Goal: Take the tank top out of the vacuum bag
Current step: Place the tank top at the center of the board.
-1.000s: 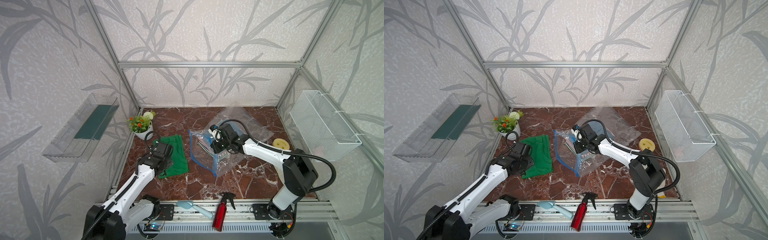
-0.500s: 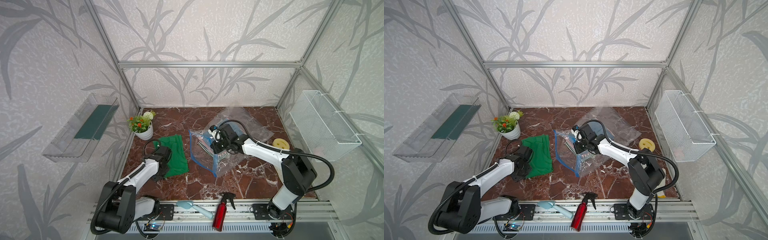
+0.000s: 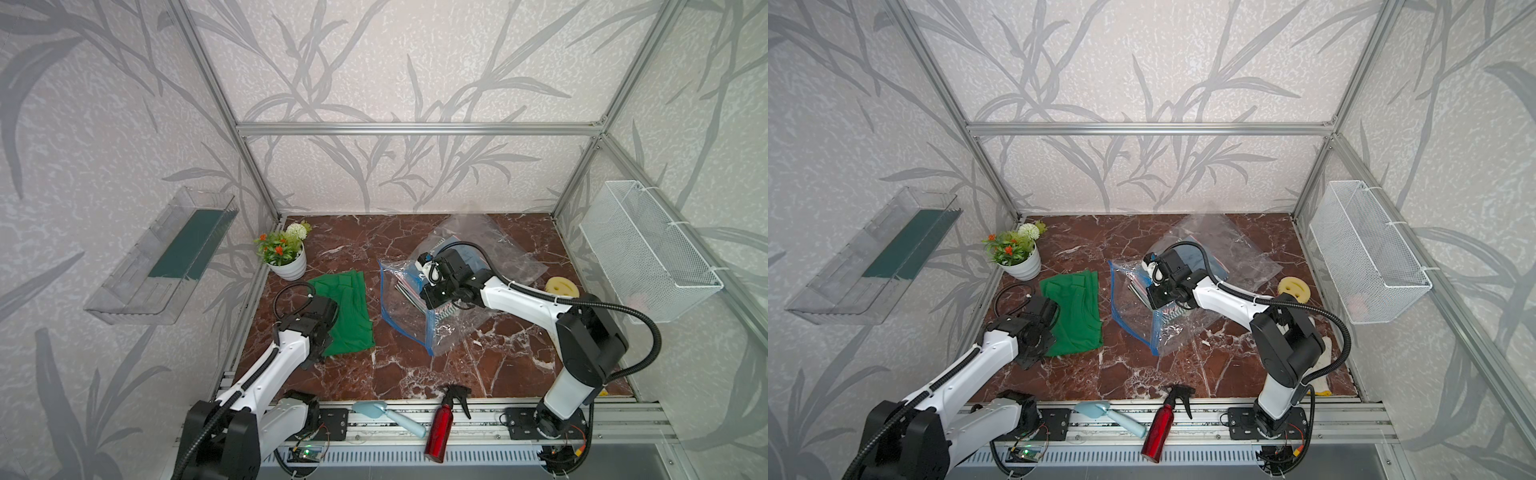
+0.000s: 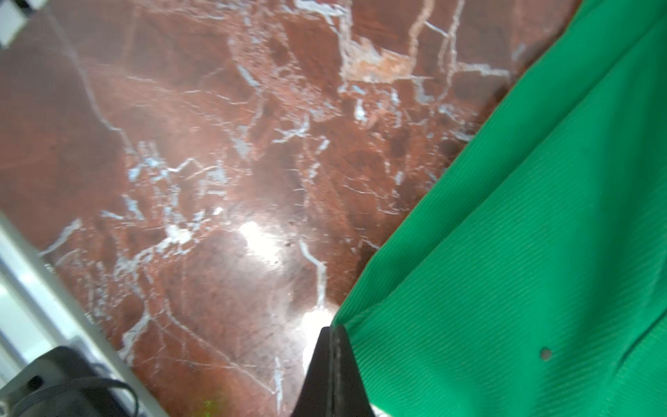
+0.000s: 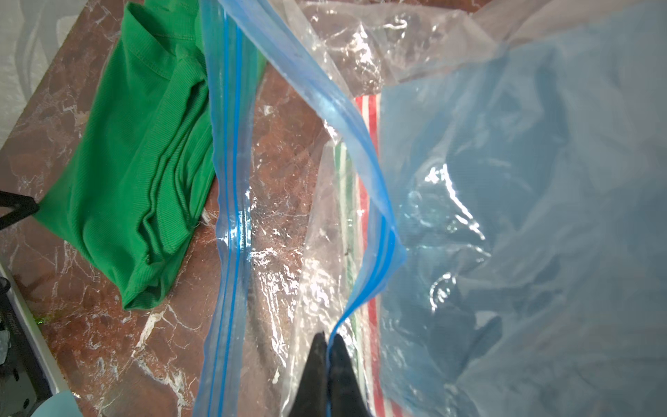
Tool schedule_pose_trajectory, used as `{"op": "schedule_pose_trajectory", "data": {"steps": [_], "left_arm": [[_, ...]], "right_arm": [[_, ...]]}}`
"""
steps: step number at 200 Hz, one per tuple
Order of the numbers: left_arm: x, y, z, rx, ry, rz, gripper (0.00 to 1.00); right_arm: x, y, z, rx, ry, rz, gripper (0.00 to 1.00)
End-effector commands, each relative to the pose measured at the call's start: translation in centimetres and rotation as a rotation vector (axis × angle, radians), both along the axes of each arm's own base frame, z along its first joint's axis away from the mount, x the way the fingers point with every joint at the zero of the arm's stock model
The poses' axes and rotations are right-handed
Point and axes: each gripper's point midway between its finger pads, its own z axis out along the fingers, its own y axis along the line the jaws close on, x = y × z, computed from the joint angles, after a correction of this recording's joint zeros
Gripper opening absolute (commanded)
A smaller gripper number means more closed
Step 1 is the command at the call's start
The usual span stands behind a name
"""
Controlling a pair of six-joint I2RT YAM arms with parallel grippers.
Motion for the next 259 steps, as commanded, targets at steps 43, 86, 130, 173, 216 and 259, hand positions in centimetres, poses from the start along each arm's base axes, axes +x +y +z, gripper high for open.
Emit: {"op": "schedule_pose_trajectory", "data": {"steps": [43, 86, 130, 173, 216, 259], "left_arm": [[0.2, 2.7, 4.9, 0.144, -0.137, 0.017, 0.17], [9.2, -3.4, 6.3, -0.055, -0.258, -0.295, 0.24], [15.3, -7.2, 4.5, -0.120, -0.118, -0.452, 0.28], [18.6, -8.1, 2.5, -0.123, -0.064, -0.441, 0.32], [19.7, -8.1, 0.8, -0.101, -0.014, -0.392, 0.33], [20.0, -7.3, -0.3, -0.058, 0.034, -0.348, 0.31]], "right_arm": [[0.0, 0.3, 0.0, 0.005, 0.019, 0.011, 0.00], [0.0, 0.8, 0.0, 0.021, 0.036, 0.019, 0.00], [-0.1, 0.6, 0.3, 0.022, 0.033, 0.017, 0.00], [-0.3, 0.4, 0.5, 0.022, 0.032, 0.016, 0.00], [-0.6, 0.4, 0.3, 0.023, 0.040, 0.019, 0.00], [-0.7, 0.4, -0.1, 0.017, 0.046, 0.023, 0.00]]}}
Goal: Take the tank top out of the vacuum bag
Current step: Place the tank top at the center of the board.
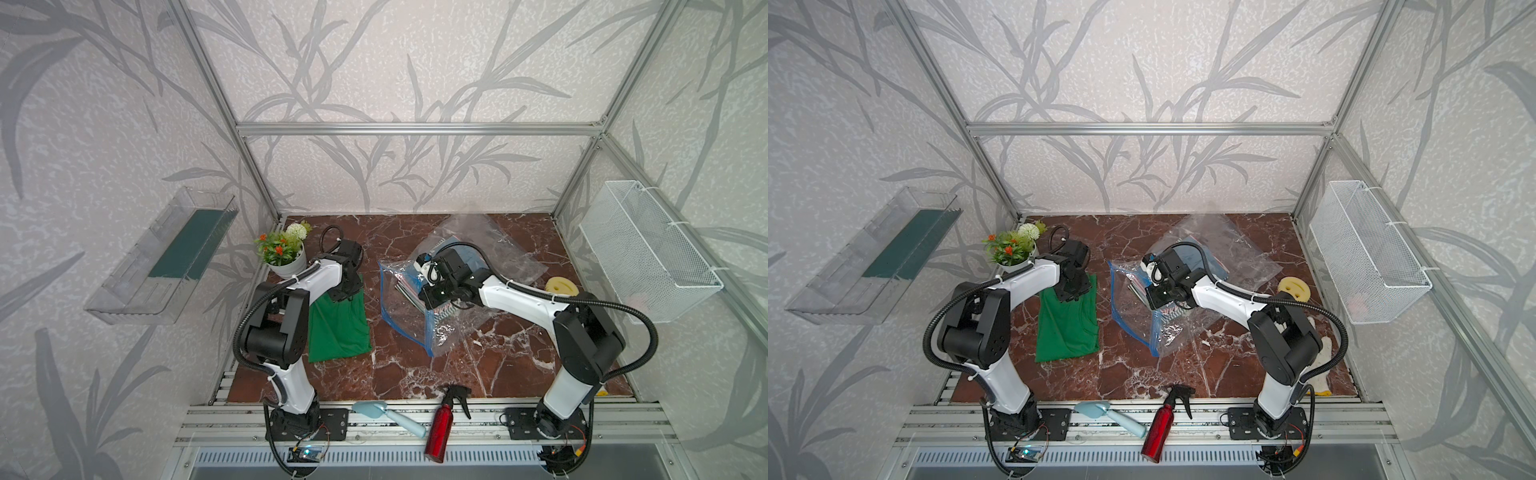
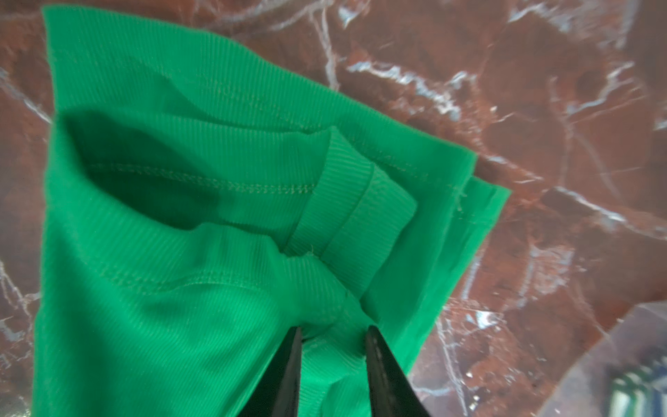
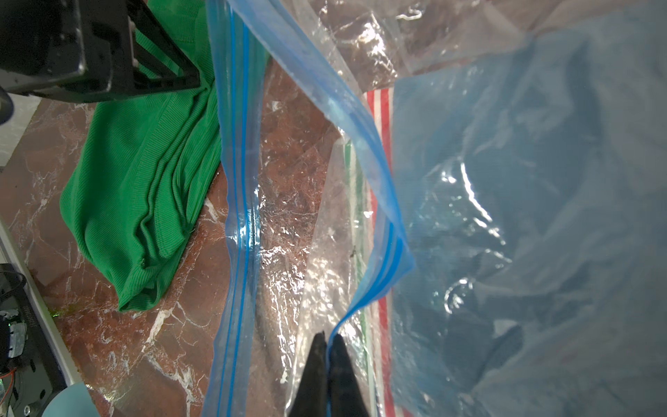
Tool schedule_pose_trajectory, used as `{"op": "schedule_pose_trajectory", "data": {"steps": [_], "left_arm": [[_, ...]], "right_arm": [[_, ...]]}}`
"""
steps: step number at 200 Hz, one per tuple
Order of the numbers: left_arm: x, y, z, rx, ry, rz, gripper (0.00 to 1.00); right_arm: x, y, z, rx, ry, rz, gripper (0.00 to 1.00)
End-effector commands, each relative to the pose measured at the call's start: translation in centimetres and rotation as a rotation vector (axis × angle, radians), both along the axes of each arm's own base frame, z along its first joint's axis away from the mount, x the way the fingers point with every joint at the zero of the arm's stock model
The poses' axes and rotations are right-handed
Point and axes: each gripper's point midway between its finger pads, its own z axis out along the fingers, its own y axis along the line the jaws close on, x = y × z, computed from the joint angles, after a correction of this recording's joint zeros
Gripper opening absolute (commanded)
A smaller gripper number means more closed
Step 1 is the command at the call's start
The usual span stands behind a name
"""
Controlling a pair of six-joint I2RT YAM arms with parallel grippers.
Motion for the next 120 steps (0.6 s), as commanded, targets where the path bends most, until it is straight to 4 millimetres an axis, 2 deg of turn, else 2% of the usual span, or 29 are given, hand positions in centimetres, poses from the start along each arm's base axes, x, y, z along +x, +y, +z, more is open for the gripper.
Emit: {"op": "schedule_pose_trajectory", "data": {"steps": [1, 16, 43, 74, 120], "left_arm": [[0.6, 0.8, 0.4, 0.058, 0.015, 0.038, 0.30], [0.7, 0.9, 0.2, 0.067, 0.021, 0.039, 0.23], [0.7, 0.8, 0.4, 0.062, 0.011, 0.041, 0.00], [0.1, 1.0, 1.2, 0.061, -0.003, 0.043, 0.00], [-0.3, 2.4, 4.9, 0.112, -0.092, 0.061, 0.00]], "right_arm": [[-0.5, -0.1, 0.0, 0.001, 0.023, 0.008, 0.00], [-0.6, -0.1, -0.1, 0.000, 0.027, 0.011, 0.00], [-0.5, -0.1, 0.0, -0.001, 0.023, 0.010, 0.00], [-0.6, -0.1, -0.2, 0.003, 0.032, 0.011, 0.00], [-0.6, 0.1, -0.2, 0.012, 0.040, 0.013, 0.00]]}}
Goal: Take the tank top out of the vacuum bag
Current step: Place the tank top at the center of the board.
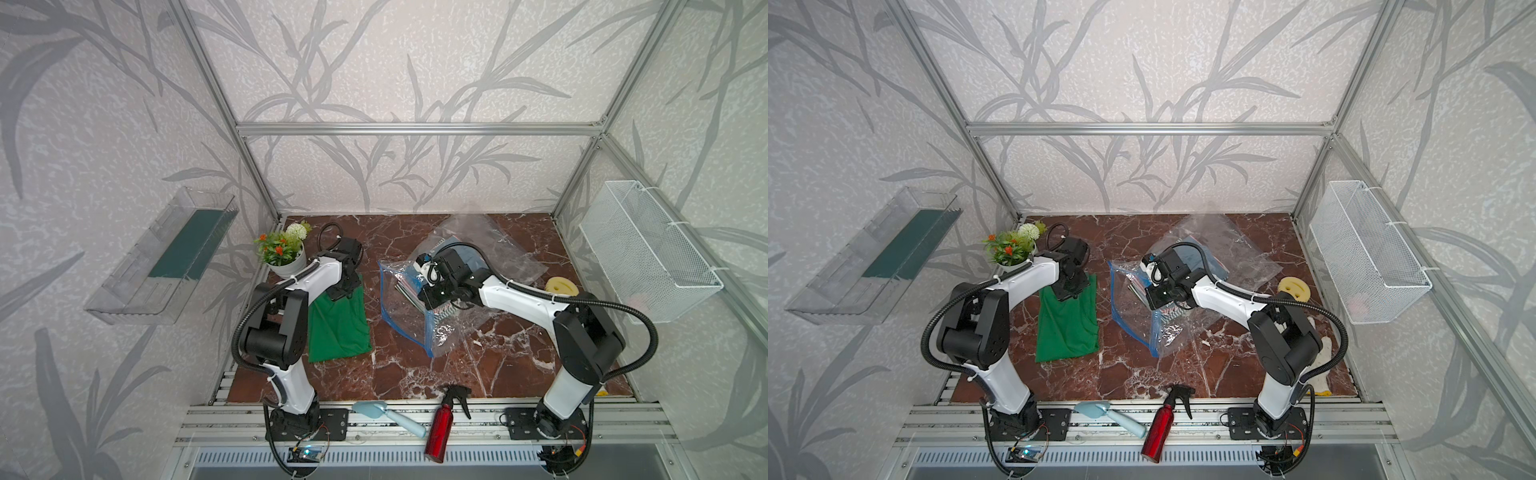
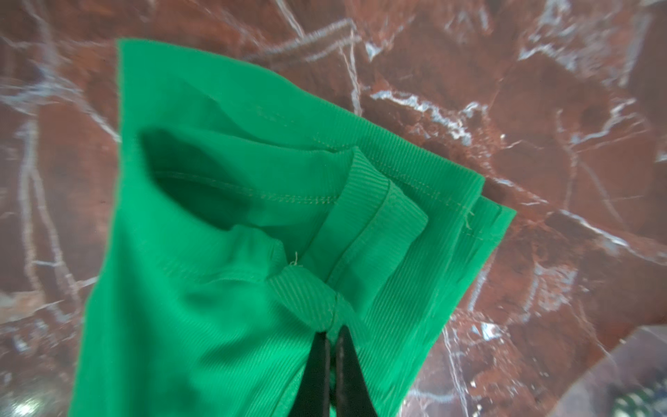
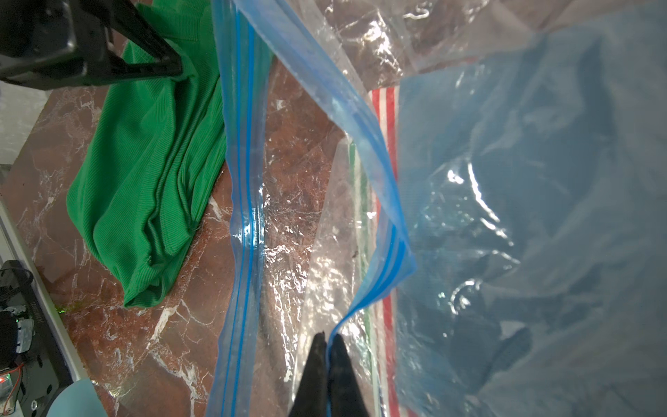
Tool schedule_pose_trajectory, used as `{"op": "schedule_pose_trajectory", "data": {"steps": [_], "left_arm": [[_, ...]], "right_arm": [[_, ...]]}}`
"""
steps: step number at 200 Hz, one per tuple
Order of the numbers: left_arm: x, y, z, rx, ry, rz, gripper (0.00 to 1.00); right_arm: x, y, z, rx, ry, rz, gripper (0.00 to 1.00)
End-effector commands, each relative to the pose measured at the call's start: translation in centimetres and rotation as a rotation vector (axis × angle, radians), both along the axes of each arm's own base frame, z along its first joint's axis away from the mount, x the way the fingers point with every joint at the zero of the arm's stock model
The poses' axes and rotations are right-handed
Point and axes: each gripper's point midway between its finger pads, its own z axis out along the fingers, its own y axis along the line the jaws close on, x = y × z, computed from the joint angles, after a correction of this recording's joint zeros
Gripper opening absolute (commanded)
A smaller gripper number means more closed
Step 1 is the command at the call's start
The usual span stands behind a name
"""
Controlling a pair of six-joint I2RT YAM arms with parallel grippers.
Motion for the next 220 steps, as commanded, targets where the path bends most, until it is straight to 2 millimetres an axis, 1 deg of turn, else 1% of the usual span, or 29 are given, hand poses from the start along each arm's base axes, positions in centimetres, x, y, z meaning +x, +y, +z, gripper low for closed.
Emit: {"op": "schedule_pose_trajectory", "data": {"steps": [1, 29, 71, 116, 126, 133, 148, 166, 187, 209, 220], "left_arm": [[-0.5, 1.4, 2.9, 0.069, -0.060, 0.022, 0.00], [0.4, 1.9, 4.4, 0.103, -0.102, 0.020, 0.00], [2.9, 1.0, 2.9, 0.097, -0.078, -0.020, 0.00], [4.4, 1.3, 2.1, 0.136, -0.070, 0.000, 0.00], [4.5, 1.3, 1.7, 0.139, -0.058, -0.002, 0.05], [4.6, 1.3, 1.3, 0.138, -0.047, -0.006, 0.11], [5.0, 0.9, 1.1, 0.127, -0.047, -0.032, 0.19], [5.7, 0.1, 2.2, 0.093, -0.106, -0.086, 0.26], [5.7, -0.4, 4.7, 0.076, -0.175, -0.147, 0.31], [4.5, -0.9, 6.6, 0.047, -0.209, -0.194, 0.34], [3.1, -0.9, 6.5, 0.031, -0.194, -0.194, 0.33]], "right_arm": [[-0.4, 0.0, -0.3, 0.003, 0.032, 0.004, 0.00], [-0.4, 0.2, -0.2, 0.008, 0.037, 0.007, 0.00], [-0.7, 0.1, -0.3, 0.004, 0.043, 0.008, 0.00], [-0.8, 0.0, -0.5, -0.002, 0.050, 0.008, 0.00], [-0.8, 0.2, -0.4, 0.001, 0.050, 0.009, 0.00], [-0.8, 0.2, -0.3, 0.001, 0.050, 0.009, 0.00], [-0.9, 0.2, -0.4, -0.001, 0.053, 0.013, 0.00], [-0.9, 0.2, -0.3, -0.008, 0.048, 0.016, 0.00], [-0.8, 0.0, -0.5, -0.020, 0.047, 0.013, 0.00], [-0.7, 0.1, -0.5, -0.018, 0.051, 0.016, 0.00], [-0.7, 0.3, -0.6, -0.016, 0.054, 0.016, 0.00]]}}
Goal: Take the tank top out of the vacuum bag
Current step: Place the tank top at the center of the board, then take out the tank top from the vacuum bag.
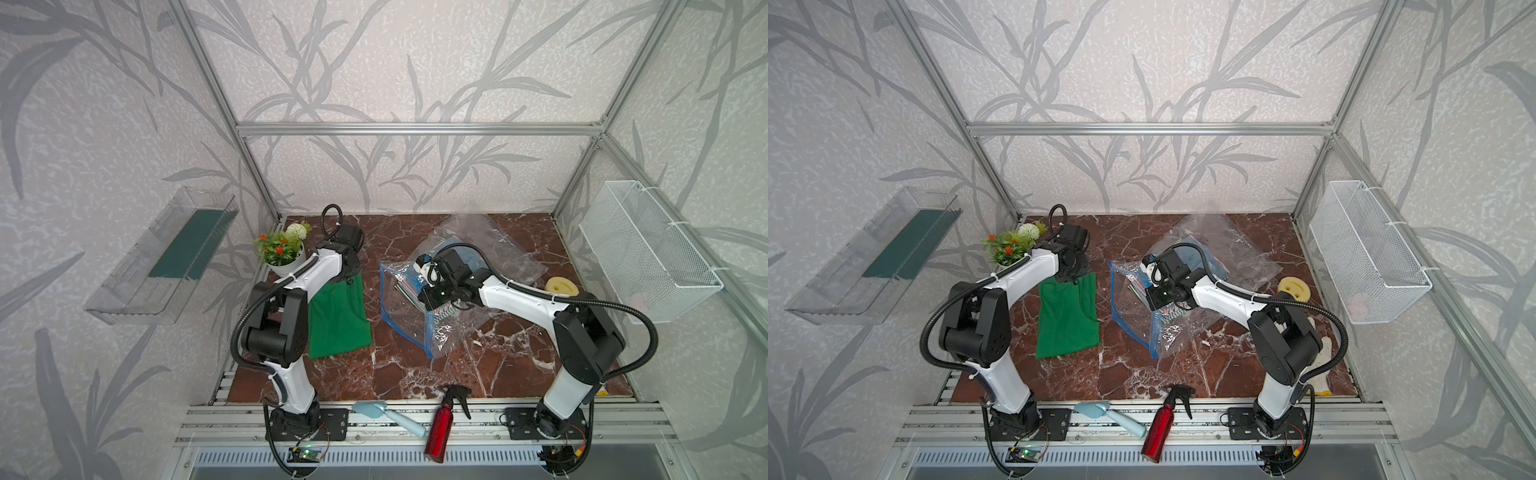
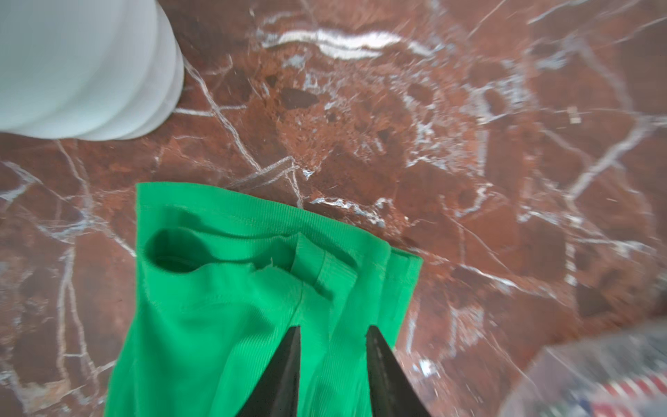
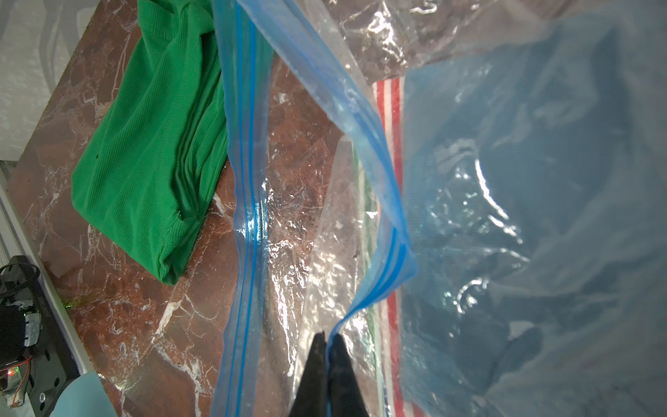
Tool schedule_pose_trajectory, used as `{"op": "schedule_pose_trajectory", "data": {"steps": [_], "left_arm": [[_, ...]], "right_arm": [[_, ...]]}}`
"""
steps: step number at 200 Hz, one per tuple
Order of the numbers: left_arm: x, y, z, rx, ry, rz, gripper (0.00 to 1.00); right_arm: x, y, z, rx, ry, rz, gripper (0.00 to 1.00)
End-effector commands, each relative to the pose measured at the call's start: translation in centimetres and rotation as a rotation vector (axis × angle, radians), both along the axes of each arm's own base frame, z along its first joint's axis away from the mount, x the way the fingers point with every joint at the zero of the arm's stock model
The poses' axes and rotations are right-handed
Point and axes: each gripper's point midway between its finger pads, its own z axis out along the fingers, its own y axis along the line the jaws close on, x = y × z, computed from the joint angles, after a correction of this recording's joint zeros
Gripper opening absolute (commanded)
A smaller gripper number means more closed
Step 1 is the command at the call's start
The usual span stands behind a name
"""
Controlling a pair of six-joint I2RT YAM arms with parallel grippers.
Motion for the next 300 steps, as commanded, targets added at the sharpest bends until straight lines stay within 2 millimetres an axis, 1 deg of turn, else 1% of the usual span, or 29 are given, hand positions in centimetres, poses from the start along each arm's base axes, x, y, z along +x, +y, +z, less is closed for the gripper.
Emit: {"op": "schedule_pose_trajectory", "data": {"steps": [1, 30, 53, 68, 80, 97, 114, 127, 139, 156, 163, 172, 189, 203, 225, 232, 247, 258, 279, 300], "left_arm": [[-1.7, -0.4, 2.4, -0.028, -0.040, -0.058, 0.33], [-6.0, -0.3, 0.2, -0.084, 0.028, -0.043, 0.32], [-9.1, -1.1, -0.4, -0.176, 0.020, -0.049, 0.32], [-11.0, -1.6, -0.2, -0.224, -0.002, -0.059, 0.32], [-12.3, -2.1, 0.5, -0.267, -0.040, -0.067, 0.32], [-13.7, -3.1, 1.3, -0.322, -0.087, -0.095, 0.33], [-14.8, -4.0, 1.8, -0.361, -0.118, -0.120, 0.33], [-14.9, -5.3, 2.4, -0.398, -0.160, -0.176, 0.32], [-14.8, -7.0, 2.9, -0.451, -0.214, -0.245, 0.31], [-14.3, -9.9, 3.9, -0.552, -0.301, -0.344, 0.28], [-14.0, -10.7, 4.2, -0.582, -0.332, -0.369, 0.27], [-13.7, -11.6, 4.4, -0.610, -0.364, -0.392, 0.25], [-13.3, -12.4, 4.4, -0.637, -0.391, -0.403, 0.22], [-13.0, -12.7, 4.2, -0.640, -0.391, -0.397, 0.22], [-11.8, -13.3, 3.5, -0.653, -0.375, -0.374, 0.22], [-11.4, -13.9, 3.1, -0.678, -0.366, -0.372, 0.22], [-10.3, -15.9, 3.3, -0.756, -0.396, -0.393, 0.22], [-9.8, -17.3, 2.8, -0.766, -0.392, -0.417, 0.22], [-9.7, -19.2, 1.5, -0.743, -0.374, -0.451, 0.19], [-10.3, -20.1, -0.1, -0.742, -0.334, -0.476, 0.17]], "right_arm": [[-0.4, 0.3, -0.4, -0.014, 0.037, 0.012, 0.00], [-0.5, 0.4, -0.3, -0.012, 0.040, 0.017, 0.00], [-0.5, 0.2, -0.1, -0.017, 0.032, 0.015, 0.00], [-0.5, 0.1, 0.2, -0.020, 0.024, 0.015, 0.00], [-0.5, 0.1, 0.5, -0.019, 0.015, 0.014, 0.00], [-0.6, 0.2, 0.7, -0.022, 0.008, 0.013, 0.00], [-0.5, 0.3, 0.8, -0.026, -0.001, 0.012, 0.00], [-0.4, 0.6, 1.0, -0.023, -0.012, 0.011, 0.00], [-0.3, 0.9, 1.4, -0.020, -0.016, 0.017, 0.00], [0.1, 1.2, 2.3, -0.018, -0.034, 0.023, 0.00], [0.4, 1.4, 2.7, -0.015, -0.043, 0.024, 0.00], [0.7, 1.7, 3.2, -0.007, -0.056, 0.027, 0.00], [1.3, 2.4, 4.1, 0.009, -0.069, 0.034, 0.00], [1.7, 3.1, 5.0, 0.027, -0.080, 0.044, 0.00], [1.8, 3.8, 5.4, 0.031, -0.096, 0.056, 0.00], [1.7, 3.9, 5.6, 0.031, -0.111, 0.058, 0.00], [1.6, 3.9, 6.2, 0.026, -0.157, 0.060, 0.00], [1.6, 3.8, 6.9, 0.018, -0.196, 0.057, 0.00], [1.8, 3.6, 7.6, -0.001, -0.216, 0.050, 0.00], [1.9, 3.4, 8.2, 0.000, -0.234, 0.050, 0.00]]}}
